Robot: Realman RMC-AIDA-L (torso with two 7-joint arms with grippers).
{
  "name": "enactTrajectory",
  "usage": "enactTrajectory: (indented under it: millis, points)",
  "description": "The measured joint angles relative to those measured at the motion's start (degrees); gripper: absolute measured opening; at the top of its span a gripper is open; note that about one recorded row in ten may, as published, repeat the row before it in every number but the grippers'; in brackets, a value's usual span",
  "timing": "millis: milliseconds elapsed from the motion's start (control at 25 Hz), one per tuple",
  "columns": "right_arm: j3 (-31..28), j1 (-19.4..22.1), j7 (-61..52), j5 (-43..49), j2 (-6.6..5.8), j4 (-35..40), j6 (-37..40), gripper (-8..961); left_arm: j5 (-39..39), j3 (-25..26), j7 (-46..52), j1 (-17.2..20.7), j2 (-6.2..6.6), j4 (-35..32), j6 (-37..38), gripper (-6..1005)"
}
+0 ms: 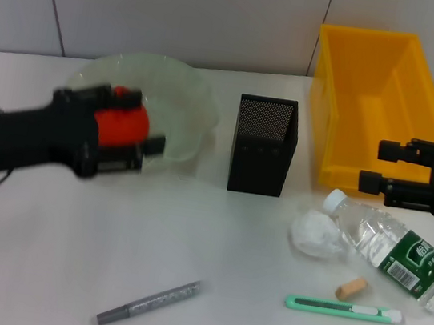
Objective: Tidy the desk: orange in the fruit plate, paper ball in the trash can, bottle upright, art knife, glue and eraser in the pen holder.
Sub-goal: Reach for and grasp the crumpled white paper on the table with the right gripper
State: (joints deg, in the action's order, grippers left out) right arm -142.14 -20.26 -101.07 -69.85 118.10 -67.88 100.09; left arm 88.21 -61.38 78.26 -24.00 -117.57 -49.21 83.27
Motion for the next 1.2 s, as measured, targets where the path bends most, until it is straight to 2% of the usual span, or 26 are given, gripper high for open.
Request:
enactTrajectory:
  millis: [80, 160, 440, 680, 720, 760, 800, 1040, 1200]
  points:
    - [0.09, -2.31, -5.54, 2.85, -0.29, -1.27, 0.43, 697, 2.45, 0.01, -0.18, 0.64, -0.63, -0.80, 1.92, 790]
    - [0.12, -3.57, -8.94, 4.45, -0.30, -2.26, 0.70, 697, 2.54, 0.02, -0.22, 0.80, -0.75, -0.54, 1.81, 790]
    - [1.15, -4.93, -16.16, 5.54, -0.58, -6.23, 1.05, 694, 2.11, 0.03, -0.22, 1.24, -0.95, 0.15, 1.36, 790]
    - [10.05, -6.49, -24.21, 11.82, -1.21, -13.87, 0.84, 691, 2.05, 0.01, -1.44, 1.88, -1.01, 1.35, 1.49, 791]
    - [13.23, -7.92, -27.92, 15.83, -1.26, -15.98, 0.65, 691, 2.03, -0.36, -1.67, 2.01, -1.04, 1.46, 1.56, 791]
    - [13.23, -7.92, -27.92, 15.83, -1.26, -15.98, 0.65, 690, 2.03, -0.36, -1.67, 2.01, -1.04, 1.46, 1.56, 791]
    - [15.56, -10.02, -31.58, 19.81, -1.46, -16.87, 0.72, 690, 2.00, -1.57, -1.71, 2.15, -1.08, 1.48, 1.52, 791]
    - [19.89, -14.18, -36.75, 26.25, -1.79, -16.34, 0.29, 687, 2.08, -2.99, -1.71, 2.19, -1.08, 1.56, 1.13, 791]
    - [25.77, -17.09, -39.33, 32.18, -1.49, -13.70, -1.13, 686, 2.08, -3.33, -1.71, 2.21, -1.07, 1.92, 1.00, 791]
